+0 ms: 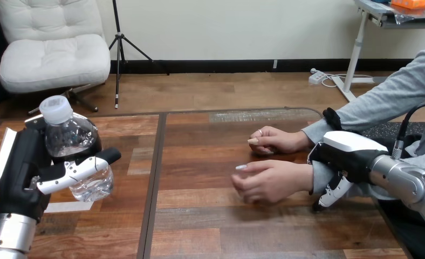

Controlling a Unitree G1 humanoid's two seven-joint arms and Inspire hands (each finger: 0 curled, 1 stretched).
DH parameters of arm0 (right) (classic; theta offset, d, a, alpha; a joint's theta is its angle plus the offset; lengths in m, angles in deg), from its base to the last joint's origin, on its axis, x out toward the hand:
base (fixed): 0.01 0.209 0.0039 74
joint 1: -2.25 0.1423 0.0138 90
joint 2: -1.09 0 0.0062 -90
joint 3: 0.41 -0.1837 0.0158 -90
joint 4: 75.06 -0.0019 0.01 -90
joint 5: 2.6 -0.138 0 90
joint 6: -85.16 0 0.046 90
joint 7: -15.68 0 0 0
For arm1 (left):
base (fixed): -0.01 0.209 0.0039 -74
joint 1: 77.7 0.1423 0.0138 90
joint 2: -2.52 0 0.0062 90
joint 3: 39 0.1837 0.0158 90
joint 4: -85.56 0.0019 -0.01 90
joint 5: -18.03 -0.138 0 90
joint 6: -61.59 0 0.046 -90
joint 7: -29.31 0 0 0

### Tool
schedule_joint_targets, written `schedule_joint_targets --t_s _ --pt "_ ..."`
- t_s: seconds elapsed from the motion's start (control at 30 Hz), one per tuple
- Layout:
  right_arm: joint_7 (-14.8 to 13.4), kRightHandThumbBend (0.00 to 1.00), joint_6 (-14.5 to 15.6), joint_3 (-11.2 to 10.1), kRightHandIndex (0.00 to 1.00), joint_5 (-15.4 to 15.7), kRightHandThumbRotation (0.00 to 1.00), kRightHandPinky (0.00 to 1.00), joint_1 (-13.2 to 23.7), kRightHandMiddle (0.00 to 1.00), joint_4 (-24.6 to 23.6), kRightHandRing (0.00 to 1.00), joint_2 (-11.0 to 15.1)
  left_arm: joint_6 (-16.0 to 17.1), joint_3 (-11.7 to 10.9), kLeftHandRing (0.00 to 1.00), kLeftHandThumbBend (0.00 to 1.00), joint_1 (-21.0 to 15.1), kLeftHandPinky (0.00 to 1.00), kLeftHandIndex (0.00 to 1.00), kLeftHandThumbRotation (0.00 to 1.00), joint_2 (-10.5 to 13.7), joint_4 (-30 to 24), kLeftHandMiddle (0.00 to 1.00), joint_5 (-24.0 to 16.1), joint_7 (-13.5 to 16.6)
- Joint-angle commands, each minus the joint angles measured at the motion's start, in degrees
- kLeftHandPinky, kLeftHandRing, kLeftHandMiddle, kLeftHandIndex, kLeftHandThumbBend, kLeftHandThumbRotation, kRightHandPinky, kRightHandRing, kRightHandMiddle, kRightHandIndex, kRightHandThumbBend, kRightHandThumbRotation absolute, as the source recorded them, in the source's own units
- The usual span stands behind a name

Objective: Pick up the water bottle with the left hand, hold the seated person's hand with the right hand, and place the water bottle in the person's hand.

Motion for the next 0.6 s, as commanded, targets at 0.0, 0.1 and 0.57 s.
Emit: schedule_joint_targets --t_s 0.0,0.1,0.57 --pt "-1.43 0.76 -1.53 -1.69 0.41 -1.68 0.0 0.28 2.23 0.4 -0.63 0.33 -0.45 1.38 -0.78 0.33 0.65 -2.6 0.27 0.4 0.0 0.13 -3.48 0.38 0.44 0.38" --pt "-1.52 0.75 -1.36 -1.66 0.41 -1.63 0.0 0.28 2.25 0.4 -0.69 0.33 -0.43 1.36 -0.78 0.33 0.65 -2.62 0.27 0.4 0.0 0.14 -3.45 0.38 0.52 0.33" --pt "-1.95 0.75 -1.67 -1.7 0.42 -1.61 0.0 0.29 2.28 0.4 -0.76 0.34 -0.2 0.67 -0.65 0.33 0.65 -2.4 0.27 0.39 0.0 0.0 -4.19 0.38 0.66 0.44"
